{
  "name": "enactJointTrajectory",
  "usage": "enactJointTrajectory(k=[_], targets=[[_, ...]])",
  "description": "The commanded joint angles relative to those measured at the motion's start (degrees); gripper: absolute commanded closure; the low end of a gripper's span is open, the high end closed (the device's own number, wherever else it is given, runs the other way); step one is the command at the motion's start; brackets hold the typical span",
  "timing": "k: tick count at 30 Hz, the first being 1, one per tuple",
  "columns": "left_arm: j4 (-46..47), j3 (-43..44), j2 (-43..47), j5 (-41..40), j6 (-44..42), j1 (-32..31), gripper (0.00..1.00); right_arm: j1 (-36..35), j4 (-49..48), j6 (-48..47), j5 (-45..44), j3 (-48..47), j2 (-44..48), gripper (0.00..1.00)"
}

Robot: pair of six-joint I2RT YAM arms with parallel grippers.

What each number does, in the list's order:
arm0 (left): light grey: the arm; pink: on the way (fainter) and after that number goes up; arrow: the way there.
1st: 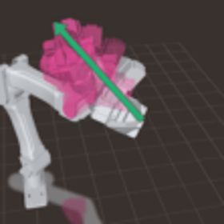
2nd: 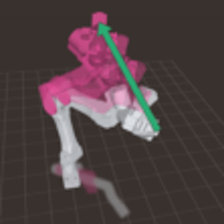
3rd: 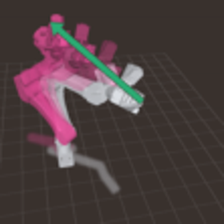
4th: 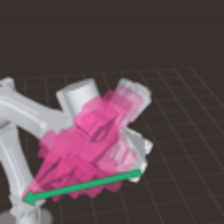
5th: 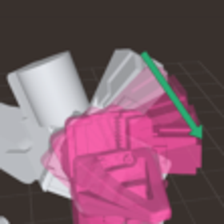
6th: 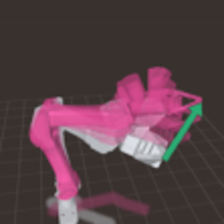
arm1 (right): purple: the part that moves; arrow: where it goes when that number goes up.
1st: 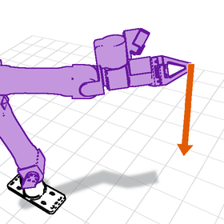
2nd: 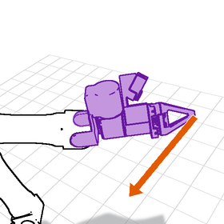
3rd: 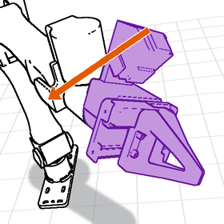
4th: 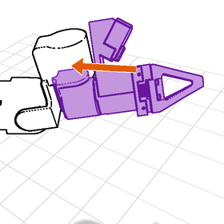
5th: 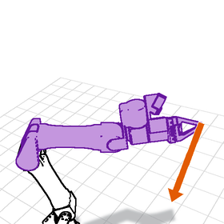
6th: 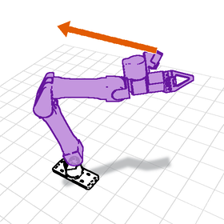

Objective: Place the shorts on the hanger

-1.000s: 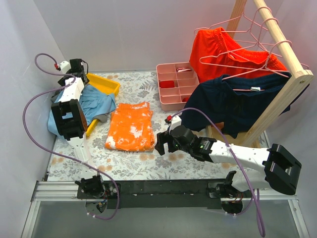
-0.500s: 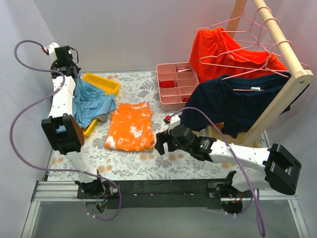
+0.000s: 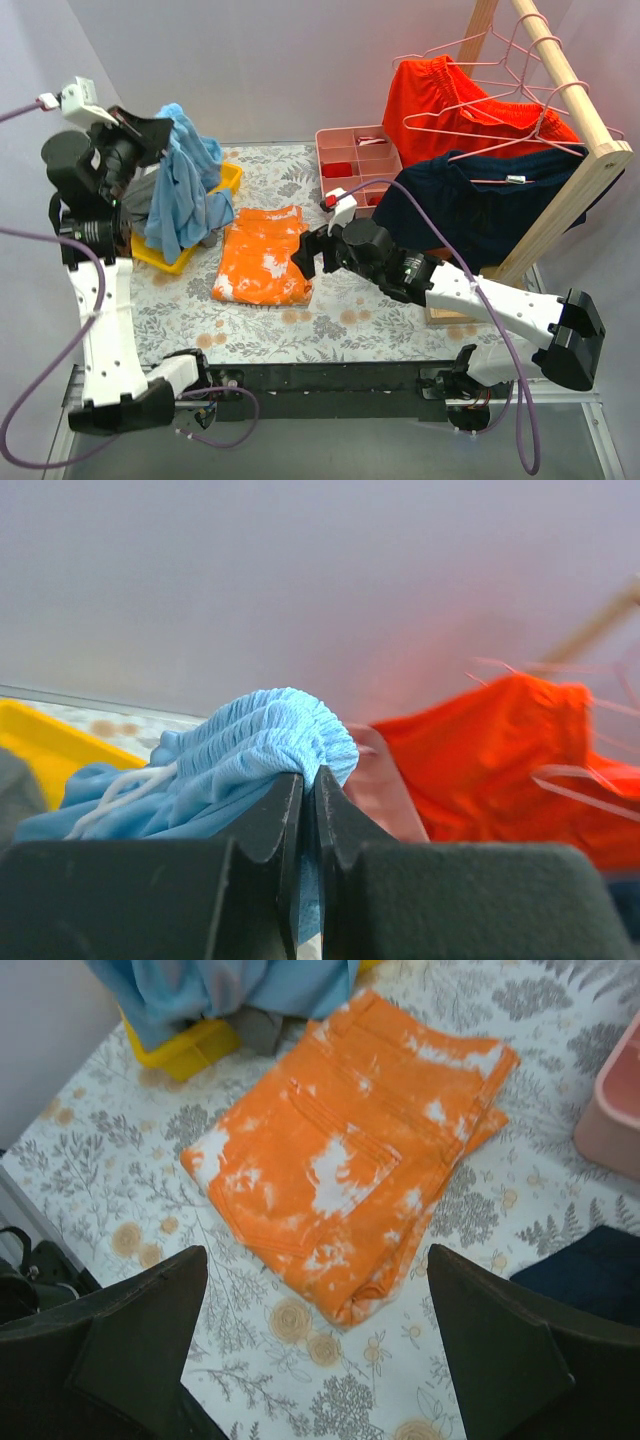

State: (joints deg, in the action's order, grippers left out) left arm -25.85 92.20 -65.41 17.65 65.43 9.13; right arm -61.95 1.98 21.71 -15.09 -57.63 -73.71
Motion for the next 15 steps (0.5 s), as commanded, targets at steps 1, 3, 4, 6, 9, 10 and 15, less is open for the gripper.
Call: enactJointTrajectory(k=[1, 3, 4, 6, 9, 10, 15], targets=[[8.4, -9.0, 8.2, 17.0, 5.1, -1.8, 1.00, -0.2, 1.9, -2.9, -4.6, -7.7, -0.6, 0.02], [8.4, -15.5, 13.3, 18.6, 6.6, -3.6, 1.00, -0.2, 2.9, -3.1, -7.0, -8.9, -0.6, 0.03], [7.3, -18.2, 15.0, 18.6, 7.3, -4.5, 1.00, -0.2, 3.2, -3.0, -7.7, -8.7, 0.0, 0.03], [6.8, -28.8, 18.8, 18.2, 8.3, -7.1, 1.00, -0.2, 2.6, -3.0, -8.6, -7.7, 0.8, 0.03], [3.8, -41.7, 25.4, 14.8, 12.0, -7.8, 1.00, 0.1, 2.4, -2.7, -7.4, -6.6, -0.4, 0.03], [2.8, -44.5, 28.6, 12.9, 12.8, -8.0, 1.00, 0.1, 2.9, -2.7, -7.1, -7.1, -2.3, 0.03], [-4.6, -52.4, 34.9, 5.0, 16.4, -8.3, 1.00, 0.3, 2.0, -3.2, -4.1, -8.2, -9.6, 0.06]])
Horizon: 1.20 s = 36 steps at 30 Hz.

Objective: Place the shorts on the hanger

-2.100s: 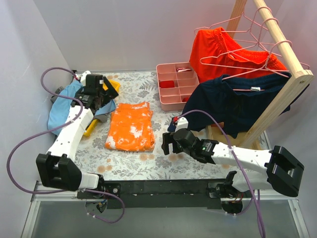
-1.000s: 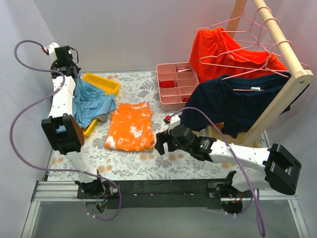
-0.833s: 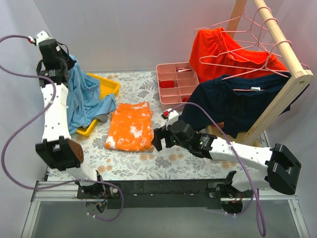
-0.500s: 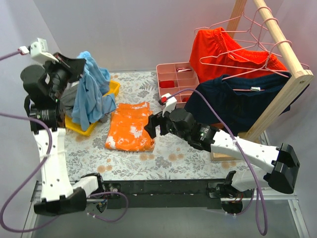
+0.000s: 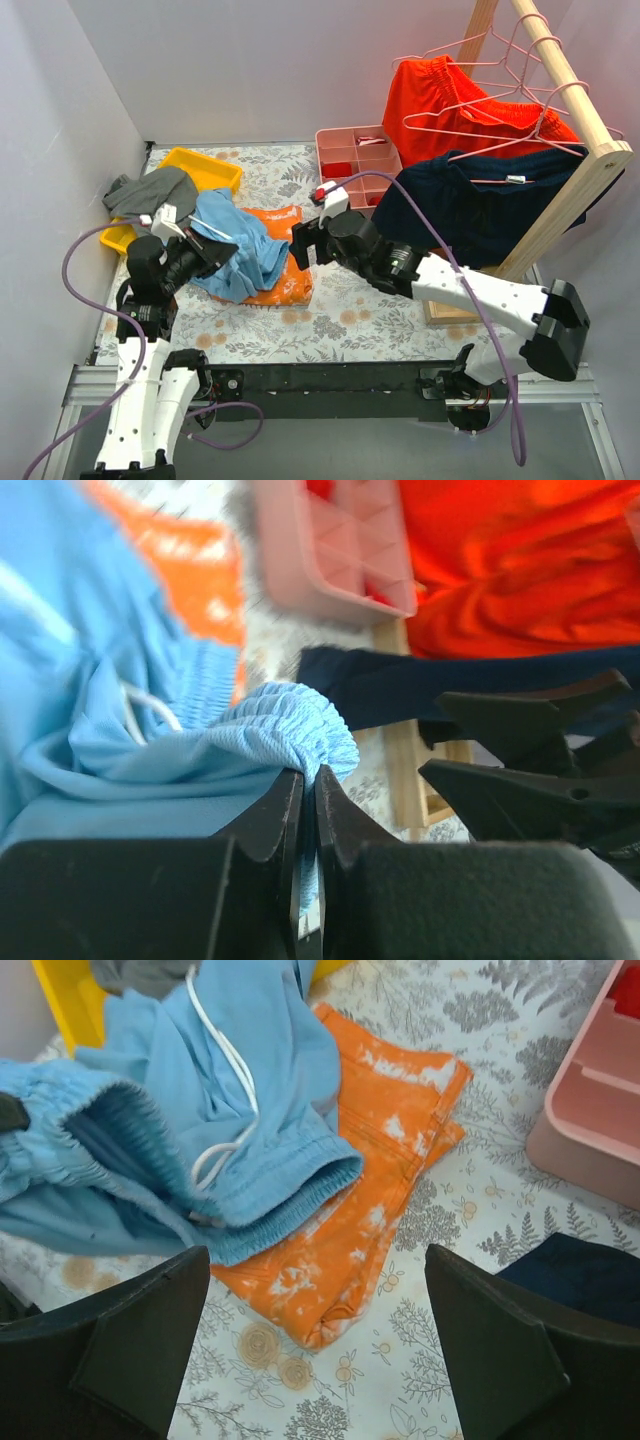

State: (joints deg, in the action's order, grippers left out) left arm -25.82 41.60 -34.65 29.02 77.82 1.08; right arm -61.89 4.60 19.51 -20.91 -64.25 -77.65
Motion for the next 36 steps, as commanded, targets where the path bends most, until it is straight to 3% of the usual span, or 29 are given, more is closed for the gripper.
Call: enactJointTrajectory(k=[1, 6, 12, 24, 26, 30, 36], targets=[[-7.0, -1.7, 4.6, -8.1, 3.9, -2.0, 1.00, 0.4, -1.2, -1.0, 2.4, -1.7, -6.8, 0.08], [-12.6, 1.7, 5.2, -19.7, 0.8, -4.2, 1.00, 1.0, -4.1, -3.9, 5.8, -3.4, -13.9, 0.22], [-16.8, 11.5, 3.0, -27.2, -3.5, -7.0, 1.00, 1.7, -7.3, -8.6, 7.4, -8.3, -22.4, 0.25], [-17.1, 16.9, 0.0, -28.3, -5.9, -9.5, 1.00, 5.7, -4.7, -5.1, 15.3, -26.8, -38.6, 0.30], [-17.2, 18.9, -1.3, -28.3, -6.2, -10.0, 1.00, 5.7, -4.7, -4.7, 15.3, -26.2, -38.5, 0.30], [-17.3, 20.8, -3.1, -30.2, -7.2, -11.3, 1.00, 6.0, -11.1, -3.0, 16.1, -16.4, -33.9, 0.26], [-16.5, 22.1, -4.6, -29.1, -7.4, -11.9, 1.00, 6.0, -13.6, -2.6, 18.4, -16.4, -35.1, 0.28]])
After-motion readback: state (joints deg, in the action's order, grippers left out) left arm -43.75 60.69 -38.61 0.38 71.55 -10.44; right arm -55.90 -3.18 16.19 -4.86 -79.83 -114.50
